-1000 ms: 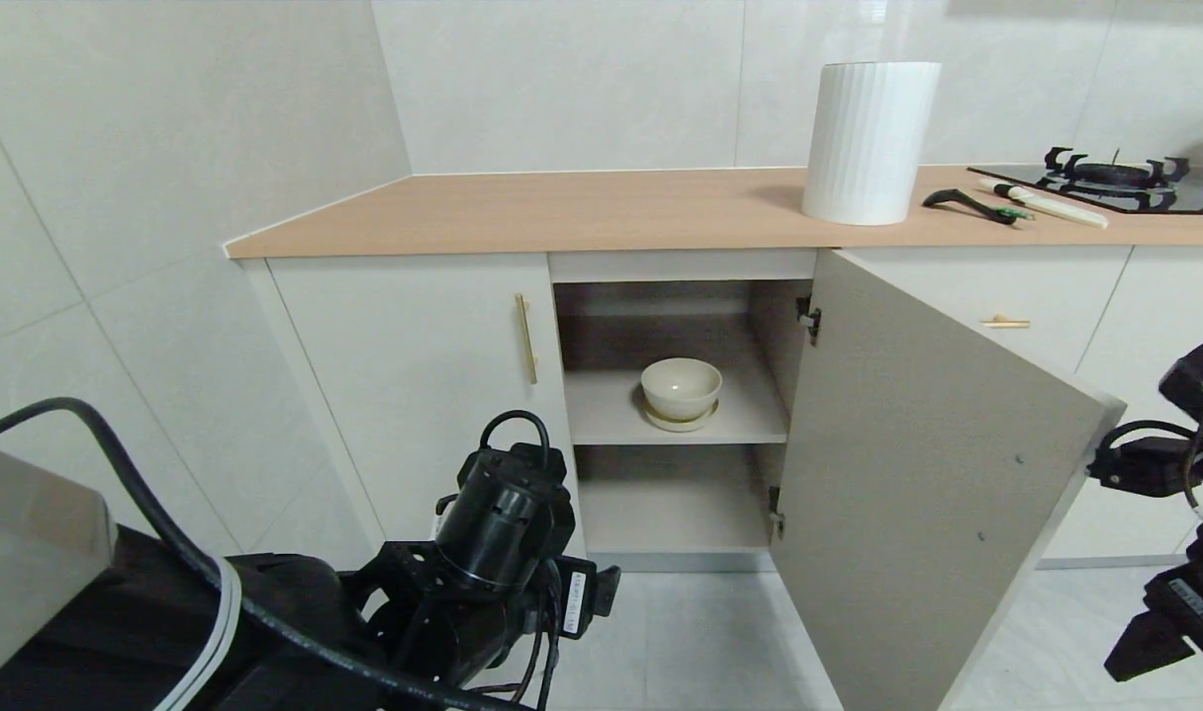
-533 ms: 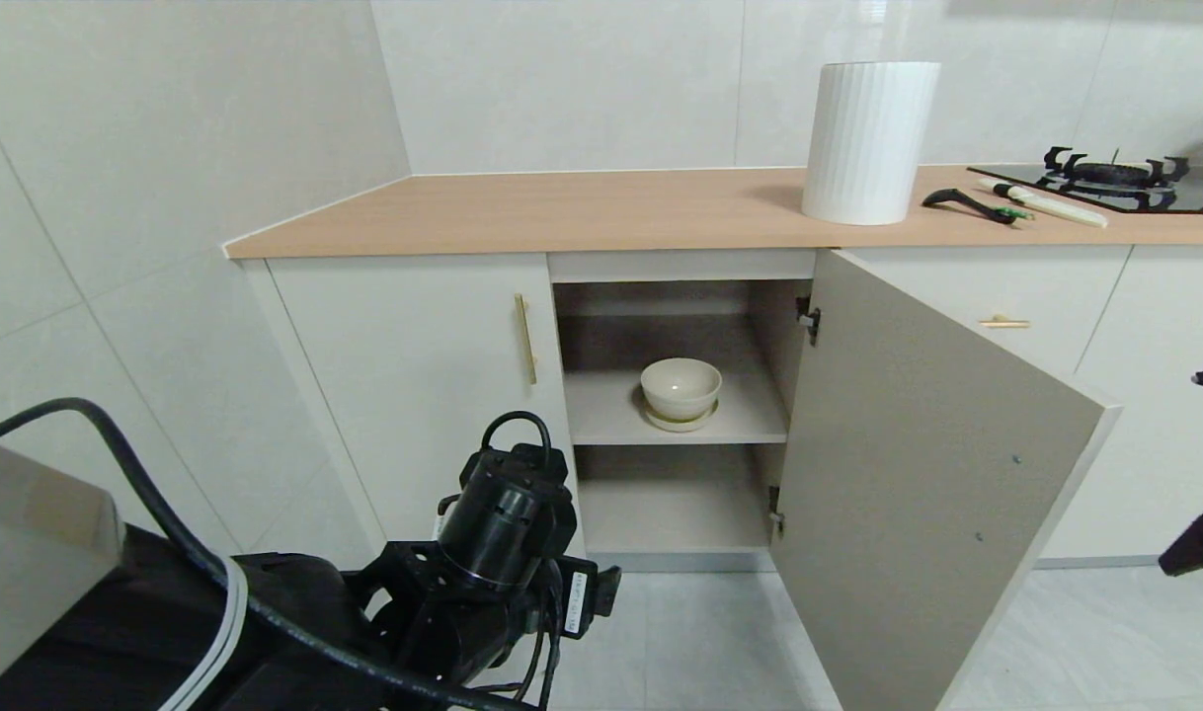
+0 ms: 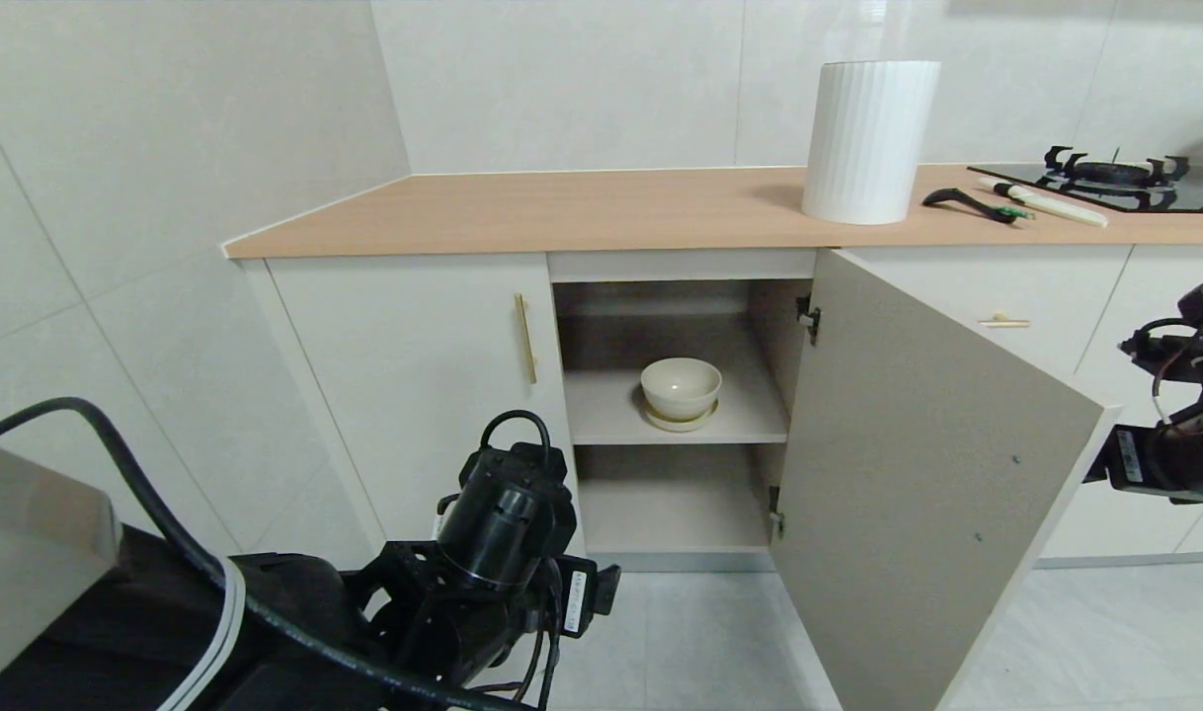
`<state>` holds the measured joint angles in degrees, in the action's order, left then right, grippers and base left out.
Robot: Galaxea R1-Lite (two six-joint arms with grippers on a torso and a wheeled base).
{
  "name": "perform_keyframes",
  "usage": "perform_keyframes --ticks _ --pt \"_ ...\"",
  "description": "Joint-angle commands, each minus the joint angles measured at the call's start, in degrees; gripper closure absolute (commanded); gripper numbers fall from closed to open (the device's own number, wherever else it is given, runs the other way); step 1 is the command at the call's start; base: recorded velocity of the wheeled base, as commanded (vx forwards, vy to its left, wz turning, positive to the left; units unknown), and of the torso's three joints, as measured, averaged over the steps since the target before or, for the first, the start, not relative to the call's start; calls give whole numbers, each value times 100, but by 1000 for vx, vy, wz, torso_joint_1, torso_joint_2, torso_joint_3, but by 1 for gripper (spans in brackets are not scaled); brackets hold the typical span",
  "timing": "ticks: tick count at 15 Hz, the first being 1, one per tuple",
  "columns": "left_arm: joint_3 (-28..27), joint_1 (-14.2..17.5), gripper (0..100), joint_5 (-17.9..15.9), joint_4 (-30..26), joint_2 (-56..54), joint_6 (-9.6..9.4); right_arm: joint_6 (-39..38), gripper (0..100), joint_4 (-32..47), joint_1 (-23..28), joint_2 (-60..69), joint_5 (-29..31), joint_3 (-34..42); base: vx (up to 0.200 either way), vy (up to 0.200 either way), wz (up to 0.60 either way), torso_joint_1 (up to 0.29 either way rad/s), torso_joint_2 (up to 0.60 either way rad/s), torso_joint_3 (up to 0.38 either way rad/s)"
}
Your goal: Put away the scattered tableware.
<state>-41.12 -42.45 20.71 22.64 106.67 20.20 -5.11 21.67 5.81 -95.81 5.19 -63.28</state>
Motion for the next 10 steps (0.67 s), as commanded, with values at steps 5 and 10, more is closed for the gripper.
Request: perform_keyframes --ticks 5,10 --pt "-10 0 0 29 4 -32 2 -280 0 -49 -634 -52 -634 211 0 0 0 0 0 0" --pt "-45 26 0 38 13 -129 45 -728 0 -234 -1601 -114 -792 9 0 0 0 0 0 0"
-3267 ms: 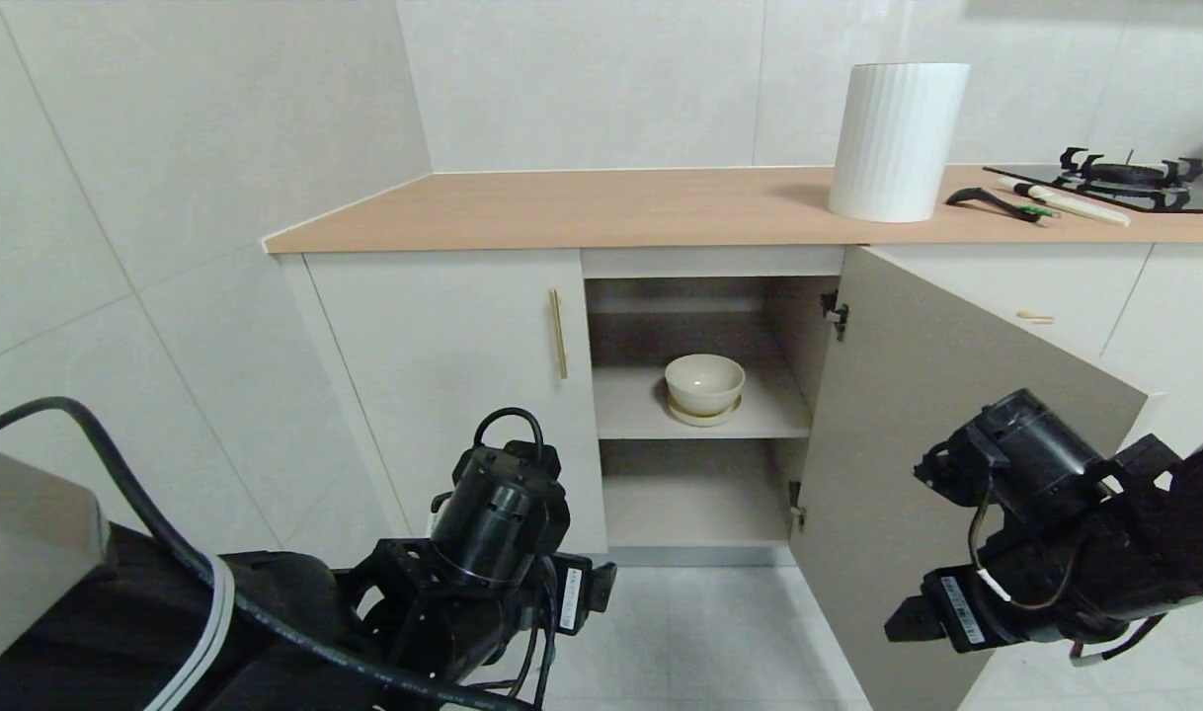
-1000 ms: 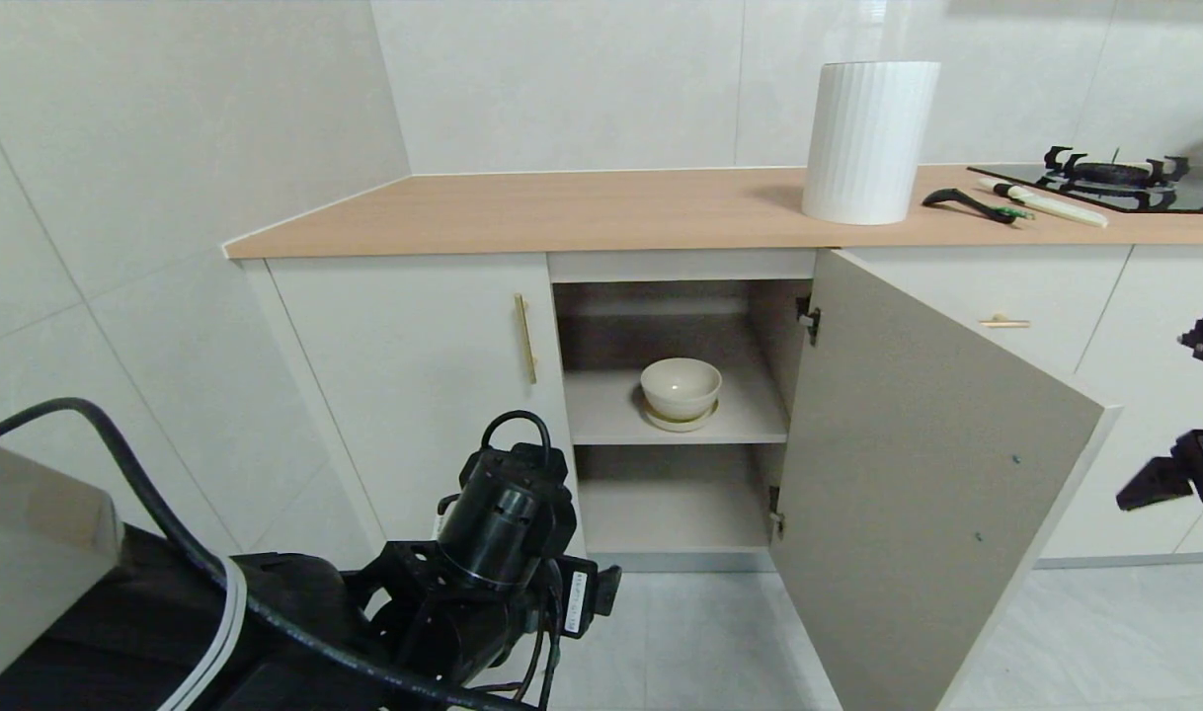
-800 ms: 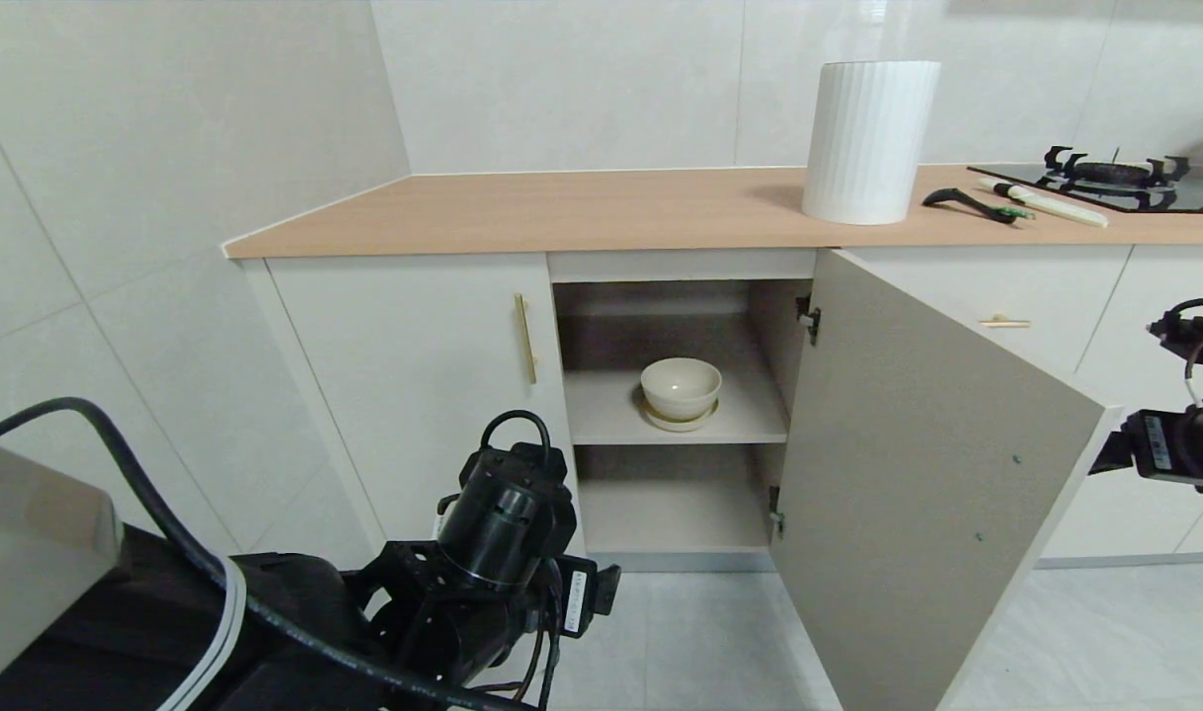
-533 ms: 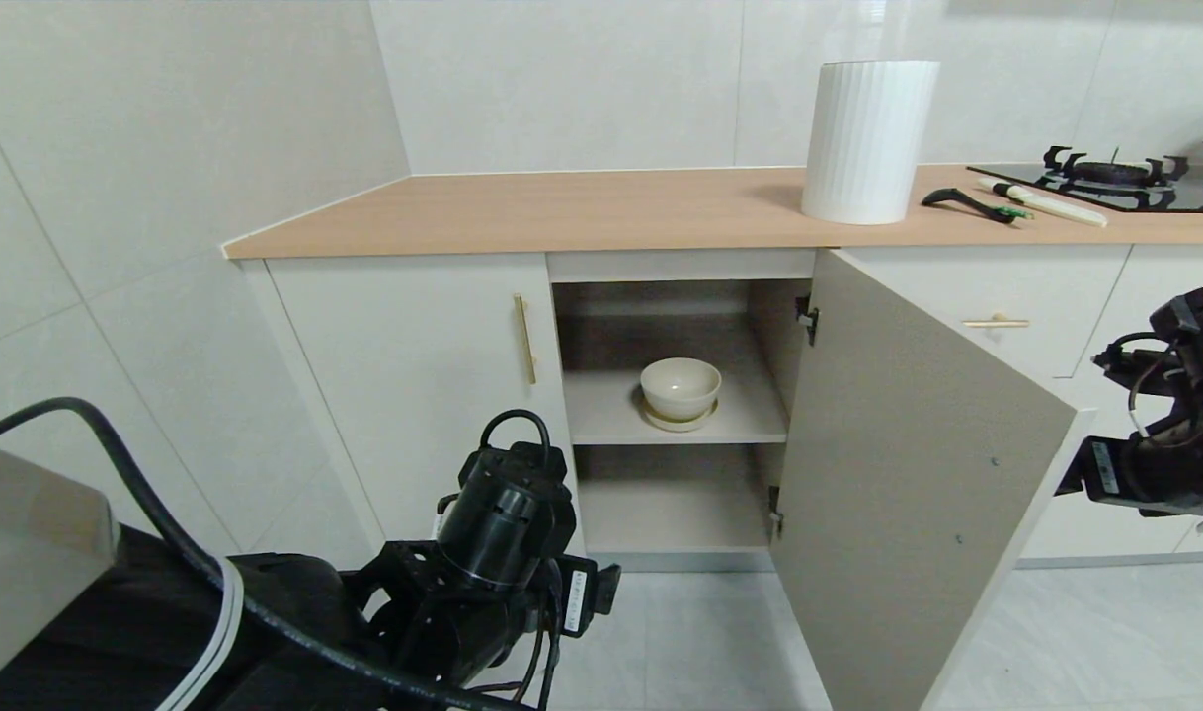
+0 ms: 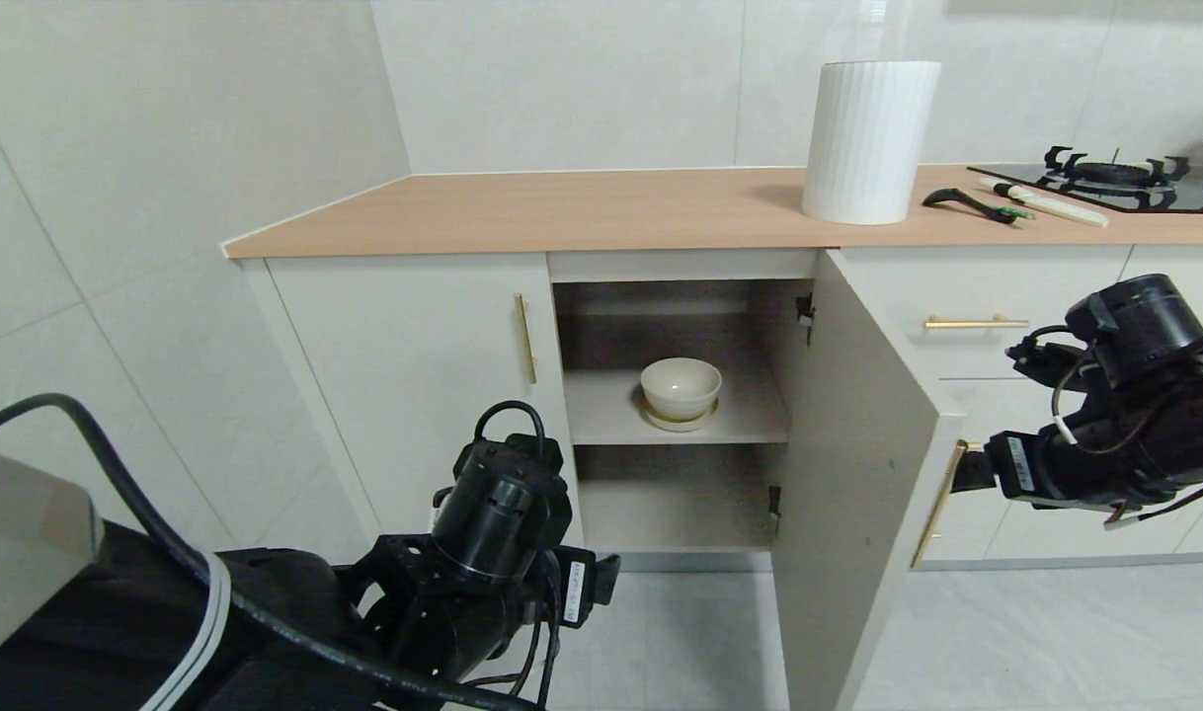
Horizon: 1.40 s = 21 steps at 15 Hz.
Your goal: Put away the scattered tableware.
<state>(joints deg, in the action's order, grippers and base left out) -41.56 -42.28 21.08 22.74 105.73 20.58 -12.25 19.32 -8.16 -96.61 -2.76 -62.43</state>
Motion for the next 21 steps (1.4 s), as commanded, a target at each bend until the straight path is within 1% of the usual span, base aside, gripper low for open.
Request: perform_keyframes --ticks 1,2,3,5,6,8,9,10,12,14,15,17,18,20,21 --pt "-1 44 0 2 3 -158 -10 -269 0 -51 -617 -165 -50 -287 0 0 0 0 0 0" --pt "7 53 0 2 3 -211 -10 -295 0 -87 -802 -332 -76 -419 0 0 0 0 0 0" --pt "25 62 0 37 3 -246 -10 -322 0 -262 -951 -596 -76 -586 0 0 0 0 0 0" --pt "34 79 0 72 3 -316 -1 -339 0 -667 -1224 -1053 -67 -657 0 0 0 0 0 0" --pt "25 141 0 63 3 -430 -10 -348 0 -1264 -1355 -1387 -67 -692 0 0 0 0 0 0" --pt "16 185 0 90 12 -545 -27 -322 0 -1923 -1399 -1817 -58 -911 0 0 0 0 0 0" --pt "16 185 0 125 12 -571 -45 -313 0 -1985 -1391 -1923 -58 -1008 0 0 0 0 0 0" --pt "16 194 0 195 12 -632 -177 -304 0 -1994 -1399 -2204 -67 -1465 0 0 0 0 0 0" --pt "7 202 0 274 12 -676 -265 -348 0 -2020 -1505 -2441 -67 -1808 0 0 0 0 0 0" --pt "7 202 0 283 12 -694 -344 -427 0 -2222 -1566 -2529 -50 -1808 0 0 0 0 0 0" --pt "7 202 0 283 12 -703 -397 -647 0 -2460 -1584 -2538 -41 -1764 0 0 0 0 0 0" --pt "-1 202 0 309 20 -694 -449 -884 0 -2635 -1557 -2679 -32 -1746 0 0 0 0 0 0" --pt "-1 202 0 327 12 -685 -458 -893 0 -2688 -1549 -2714 -32 -1746 0 0 0 0 0 0" --pt "25 202 0 327 12 -694 -537 -893 0 -2714 -1540 -2732 -32 -1755 0 0 0 0 0 0" --pt "42 202 0 336 3 -703 -537 -902 0 -2723 -1540 -2740 -32 -1755 0 0 0 0 0 0"
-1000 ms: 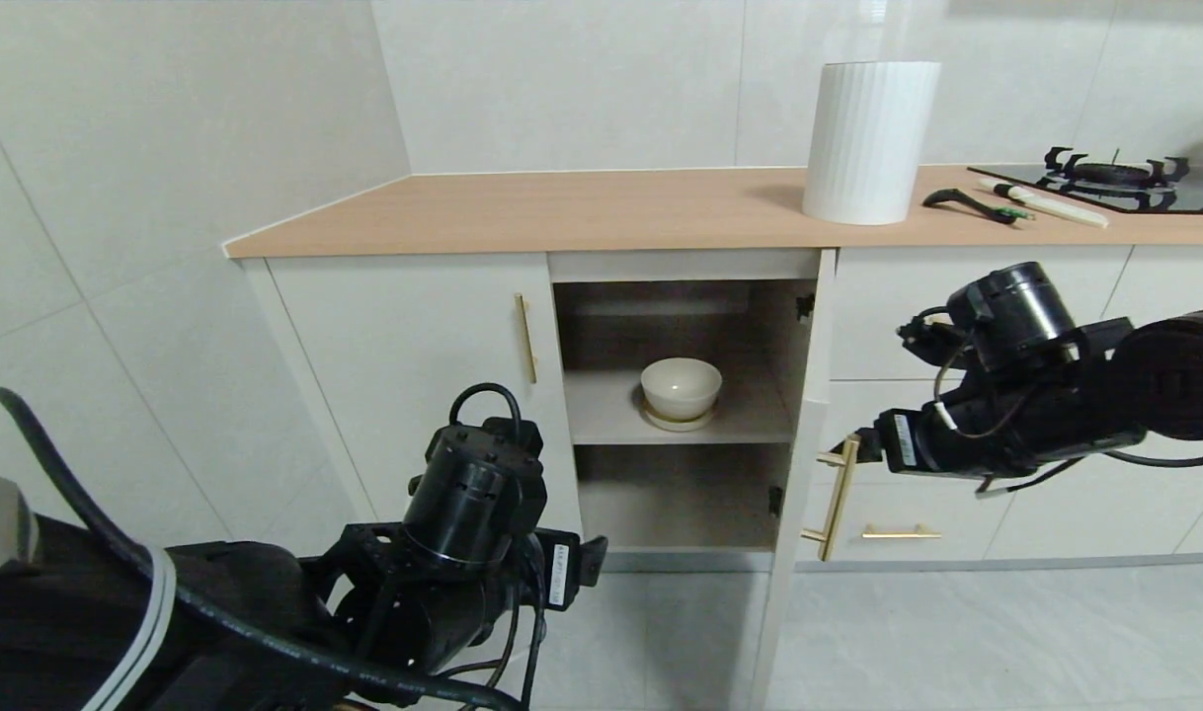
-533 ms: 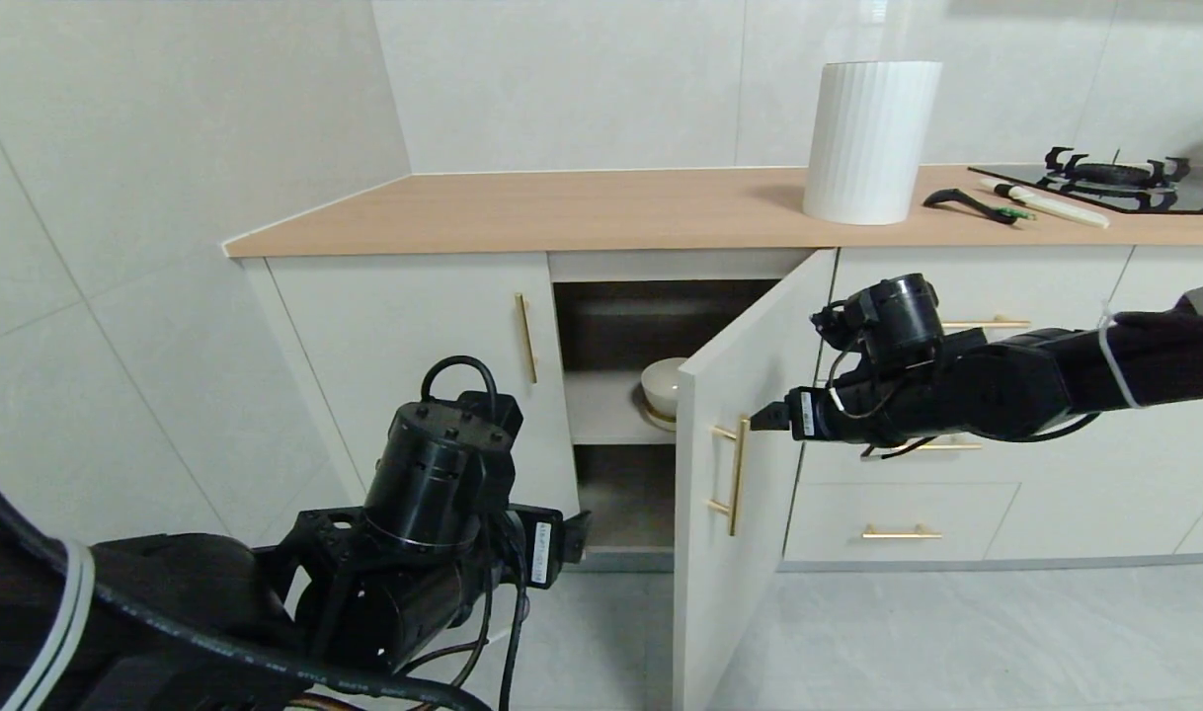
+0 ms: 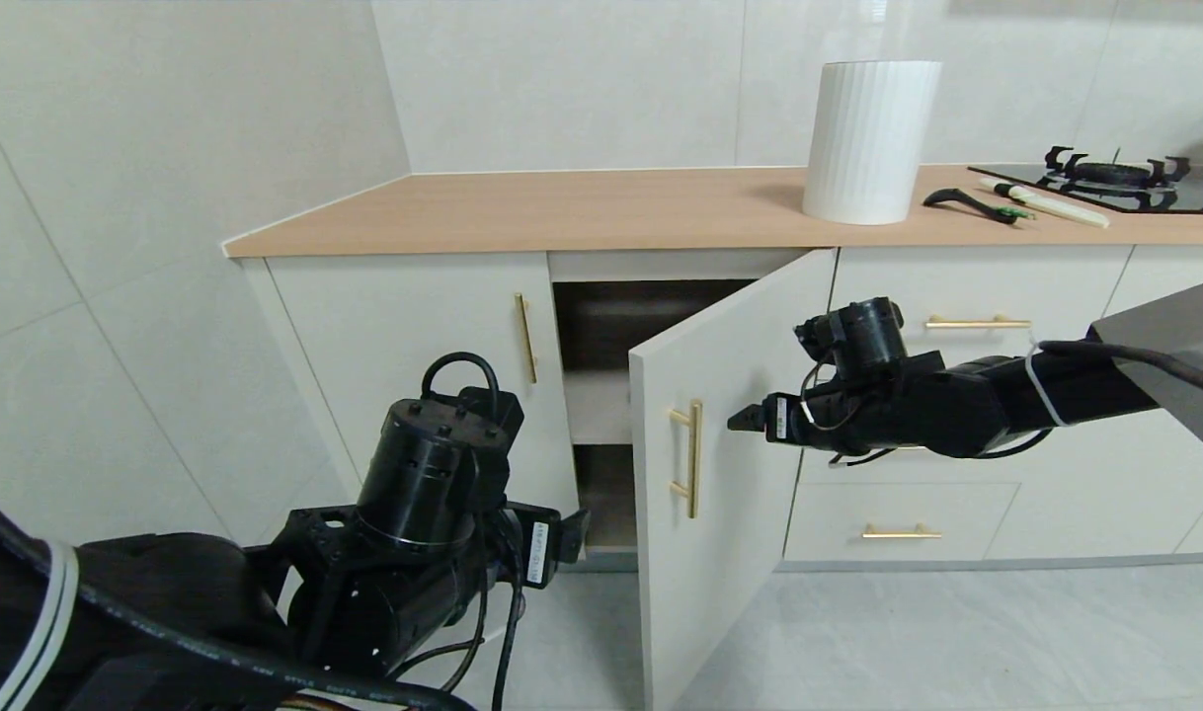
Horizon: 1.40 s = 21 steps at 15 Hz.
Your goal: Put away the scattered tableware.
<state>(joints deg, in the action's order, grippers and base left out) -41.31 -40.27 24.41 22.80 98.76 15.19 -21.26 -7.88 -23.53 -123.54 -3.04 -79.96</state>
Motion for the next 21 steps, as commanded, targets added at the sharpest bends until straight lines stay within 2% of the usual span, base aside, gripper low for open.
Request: perform_keyframes --ticks 1,4,6,8,9,10,11,13,16,19,21 --pt "27 1 0 12 -3 -5 -7 -1 0 -12 -3 -65 -4 -11 0 0 0 0 0 0" --pt "27 28 0 20 -12 -5 -86 -18 0 -197 -11 -206 57 -2 133 0 0 3 -2 0" --pt "18 36 0 29 -3 -23 -86 -115 0 -592 -11 -390 207 -2 200 0 0 -12 0 0" --pt "44 107 0 161 -3 -67 -86 -256 0 -680 -11 -443 304 -2 100 0 0 4 6 1" --pt "168 230 0 416 -47 -287 -332 -273 0 -698 76 -461 365 15 0 0 0 0 0 0" --pt "291 353 0 477 -74 -594 -675 -273 0 -698 120 -487 374 7 0 0 0 0 0 0" --pt "361 405 0 442 -74 -805 -860 -300 0 -715 138 -531 374 -29 0 0 0 0 0 0" --pt "370 414 0 433 -56 -876 -869 -581 0 -1076 112 -812 453 -257 0 0 0 0 0 0" --pt "370 414 0 433 -38 -805 -869 -845 0 -1682 103 -1190 1139 -556 0 0 0 0 0 0" --pt "370 414 0 425 -30 -726 -860 -950 0 -1700 103 -1252 1156 -679 0 0 0 0 0 0" --pt "370 414 0 416 -30 -673 -860 -976 0 -1700 112 -1480 1472 -995 0 0 0 0 0 0"
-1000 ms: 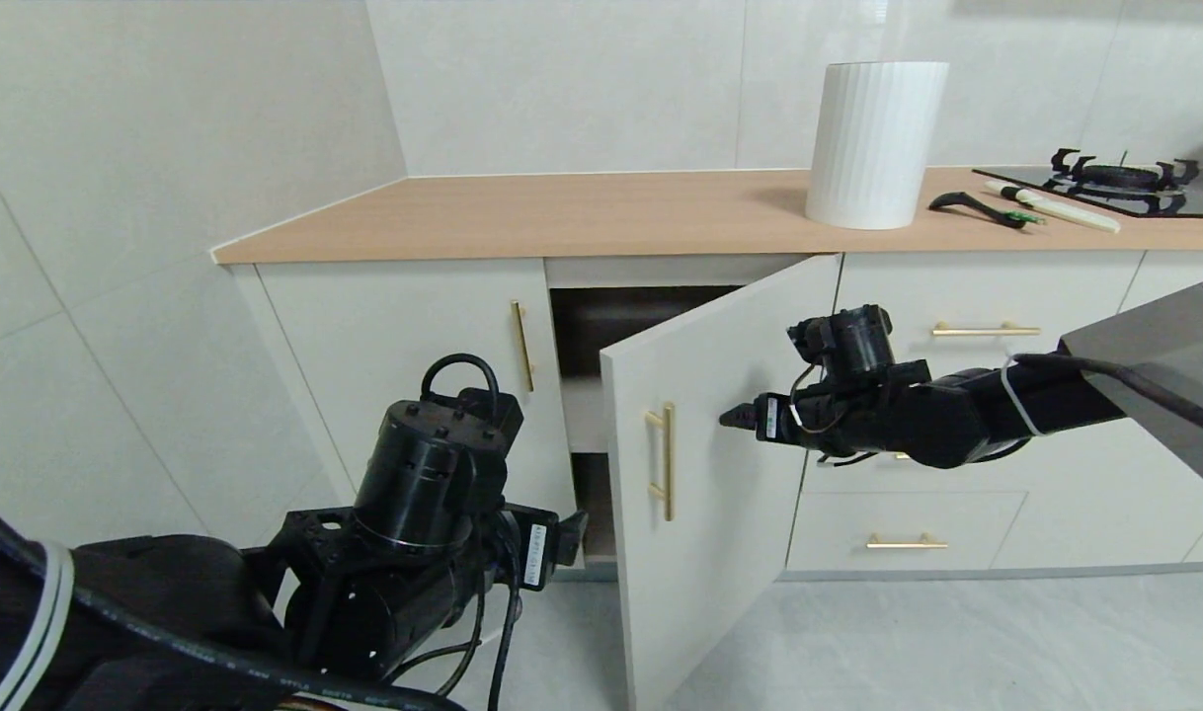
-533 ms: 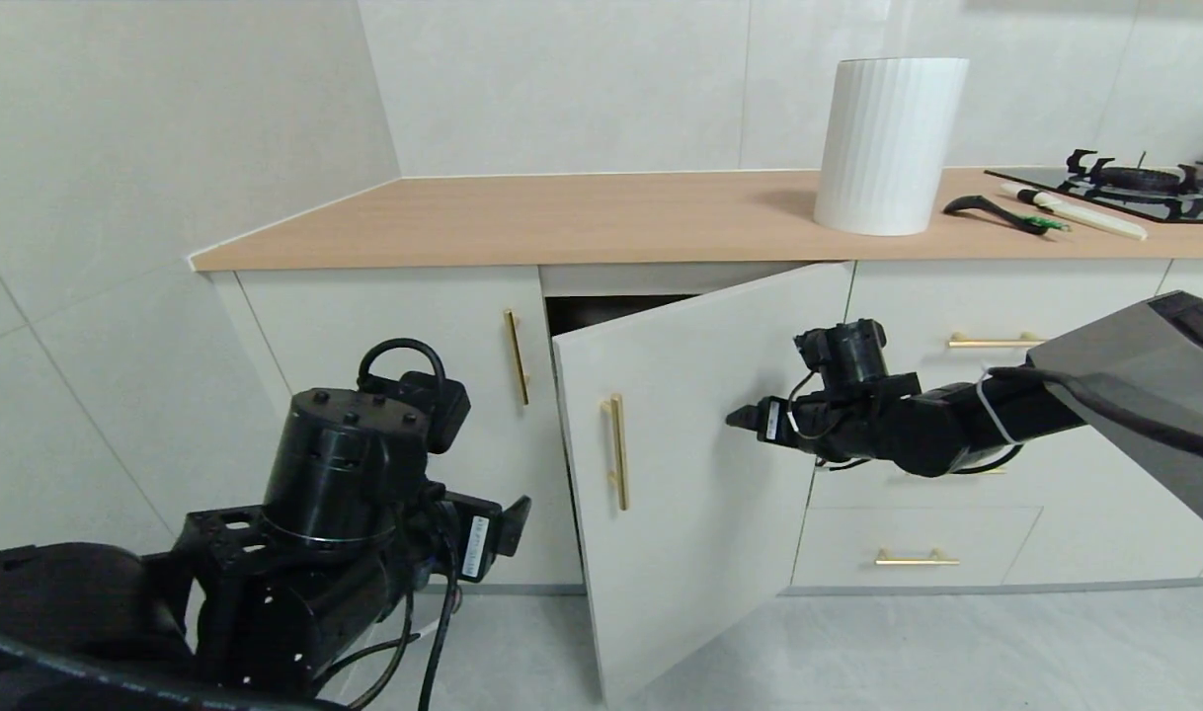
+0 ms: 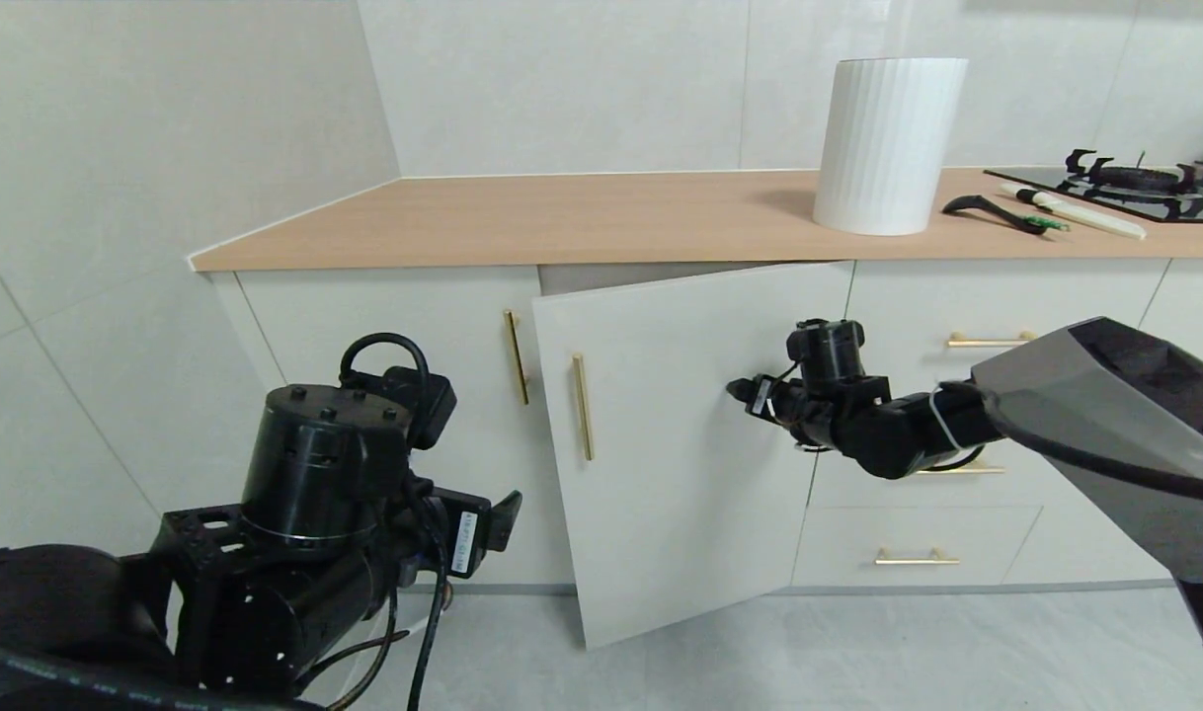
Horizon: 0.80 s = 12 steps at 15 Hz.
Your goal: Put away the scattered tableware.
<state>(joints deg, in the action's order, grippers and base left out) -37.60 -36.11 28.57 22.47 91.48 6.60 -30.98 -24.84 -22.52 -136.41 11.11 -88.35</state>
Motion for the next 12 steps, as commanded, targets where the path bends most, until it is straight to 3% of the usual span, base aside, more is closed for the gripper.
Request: perform_keyframes --ticks 1,12 --pt "-2 -1 0 -1 12 98 8 -14 0 -3 10 -298 217 -315 0 0 0 0 0 0" --pt "-2 -1 0 -1 118 195 17 -321 0 -3 213 -887 972 -1422 0 0 0 0 0 0"
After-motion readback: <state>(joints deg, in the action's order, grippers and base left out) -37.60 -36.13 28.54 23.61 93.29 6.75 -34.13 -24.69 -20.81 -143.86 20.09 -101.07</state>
